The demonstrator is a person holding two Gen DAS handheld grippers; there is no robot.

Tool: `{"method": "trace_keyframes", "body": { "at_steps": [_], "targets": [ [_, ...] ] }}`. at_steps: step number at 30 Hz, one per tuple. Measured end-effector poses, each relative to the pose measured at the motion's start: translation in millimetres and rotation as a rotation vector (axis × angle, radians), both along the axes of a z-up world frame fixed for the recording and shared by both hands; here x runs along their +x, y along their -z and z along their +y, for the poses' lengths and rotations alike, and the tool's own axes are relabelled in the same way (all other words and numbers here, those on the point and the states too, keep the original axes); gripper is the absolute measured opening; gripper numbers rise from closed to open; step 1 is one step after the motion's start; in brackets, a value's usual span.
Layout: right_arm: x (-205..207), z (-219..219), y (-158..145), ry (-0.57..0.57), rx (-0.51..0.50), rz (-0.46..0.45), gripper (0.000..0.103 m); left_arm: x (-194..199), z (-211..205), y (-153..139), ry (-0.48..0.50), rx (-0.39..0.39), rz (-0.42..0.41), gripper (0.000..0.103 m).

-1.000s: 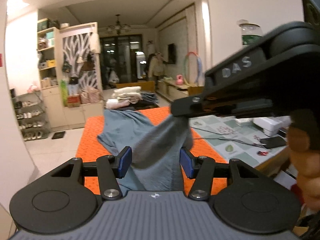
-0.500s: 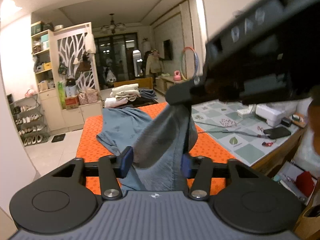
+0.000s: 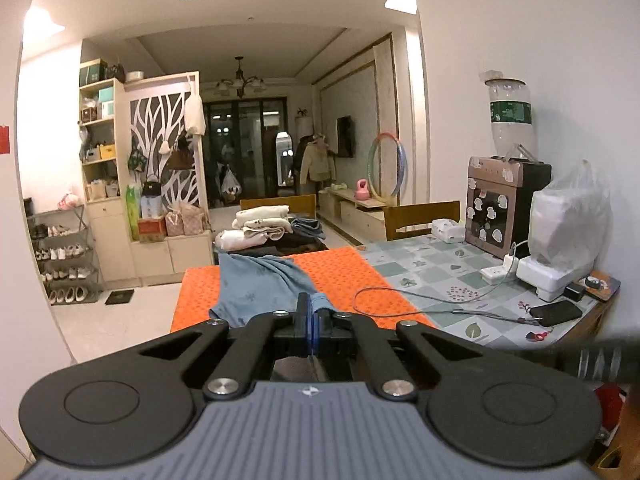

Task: Fold clothes
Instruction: 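Grasp the grey garment with the left gripper while the right gripper releases it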

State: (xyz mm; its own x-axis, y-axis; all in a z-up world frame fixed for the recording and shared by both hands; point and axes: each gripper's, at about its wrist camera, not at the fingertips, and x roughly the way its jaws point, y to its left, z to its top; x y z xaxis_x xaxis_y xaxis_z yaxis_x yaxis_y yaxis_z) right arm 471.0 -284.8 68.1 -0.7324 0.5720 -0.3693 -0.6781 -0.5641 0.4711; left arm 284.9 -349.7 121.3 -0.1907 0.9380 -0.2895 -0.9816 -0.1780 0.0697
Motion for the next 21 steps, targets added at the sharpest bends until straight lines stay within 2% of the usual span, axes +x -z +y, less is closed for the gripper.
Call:
{"method": "trace_keyframes", "body": {
  "at_steps": [3,6,7,12,21],
  "targets": [
    [-4,-6,15,0.01,-0.024,-0.014,0.022,-4,1,-11,0.005,-0.021,-0.03,0.001],
    [-16,-13,24,0.0,-0.031,-0.004,0.045,-8,-3,-24,0.006,-0.034,-0.038,0.001],
    [-20,-15,27,-0.004,-0.033,0.0,0.049,-9,-2,-28,0.009,-0.039,-0.038,0.001],
    [-42,-22,27,-0.027,0.0,0.021,0.056,-10,4,-43,0.027,-0.079,-0.06,0.001],
    [-53,-14,22,0.022,0.047,0.039,0.056,-6,17,-57,0.031,-0.114,-0.053,0.001]
  ]
}}
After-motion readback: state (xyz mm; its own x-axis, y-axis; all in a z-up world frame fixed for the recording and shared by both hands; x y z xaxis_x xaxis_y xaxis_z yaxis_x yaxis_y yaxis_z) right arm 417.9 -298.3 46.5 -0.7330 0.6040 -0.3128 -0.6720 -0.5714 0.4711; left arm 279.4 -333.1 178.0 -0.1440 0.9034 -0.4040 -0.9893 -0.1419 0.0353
